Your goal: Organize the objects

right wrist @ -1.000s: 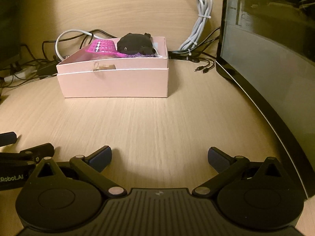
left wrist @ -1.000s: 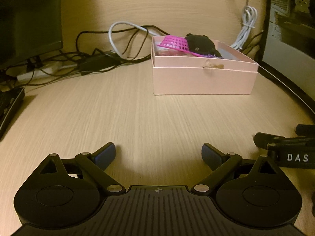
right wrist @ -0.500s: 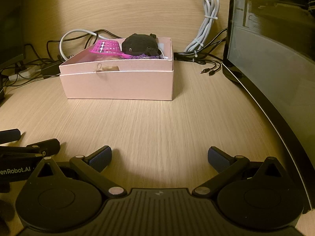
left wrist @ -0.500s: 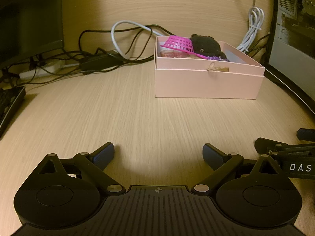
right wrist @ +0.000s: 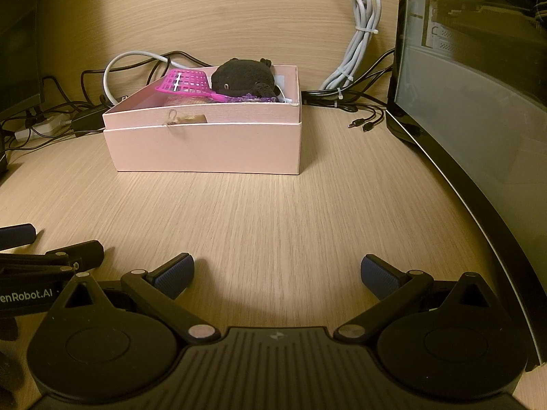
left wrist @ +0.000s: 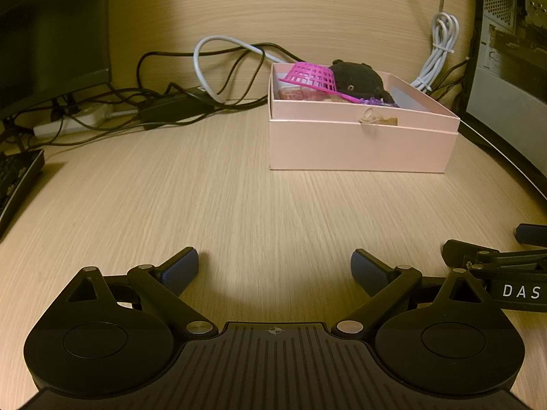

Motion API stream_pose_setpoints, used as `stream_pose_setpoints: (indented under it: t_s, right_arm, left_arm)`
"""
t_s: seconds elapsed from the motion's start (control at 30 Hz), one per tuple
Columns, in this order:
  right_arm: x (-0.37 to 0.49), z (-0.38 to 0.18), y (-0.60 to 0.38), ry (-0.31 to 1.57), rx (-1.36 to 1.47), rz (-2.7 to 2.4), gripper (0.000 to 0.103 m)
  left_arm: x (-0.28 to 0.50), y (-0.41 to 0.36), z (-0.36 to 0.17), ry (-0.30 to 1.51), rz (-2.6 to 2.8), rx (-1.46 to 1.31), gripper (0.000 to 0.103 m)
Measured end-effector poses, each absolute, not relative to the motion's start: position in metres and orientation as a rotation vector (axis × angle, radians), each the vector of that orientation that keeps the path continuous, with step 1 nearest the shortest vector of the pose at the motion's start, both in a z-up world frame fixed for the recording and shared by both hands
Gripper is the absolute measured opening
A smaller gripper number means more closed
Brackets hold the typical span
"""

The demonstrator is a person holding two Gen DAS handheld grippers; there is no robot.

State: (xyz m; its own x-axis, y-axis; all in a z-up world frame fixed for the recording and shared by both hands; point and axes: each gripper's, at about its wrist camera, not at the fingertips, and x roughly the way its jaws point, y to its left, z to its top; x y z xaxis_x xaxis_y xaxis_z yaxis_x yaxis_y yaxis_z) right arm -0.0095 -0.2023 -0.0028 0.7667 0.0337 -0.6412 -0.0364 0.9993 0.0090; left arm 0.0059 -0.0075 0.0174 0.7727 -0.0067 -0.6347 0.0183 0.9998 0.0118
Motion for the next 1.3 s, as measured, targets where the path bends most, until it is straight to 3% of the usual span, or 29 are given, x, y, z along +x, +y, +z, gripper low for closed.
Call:
stream_pose_setpoints:
  t_s: [1.3]
  right_arm:
    - [-0.009, -0.0023, -0.2017, 0.697, -0.004, 0.039, 0.103]
  left_arm:
    - [0.007, -0.0066, 0.0175, 0.688, 0.001, 0.012, 0.1]
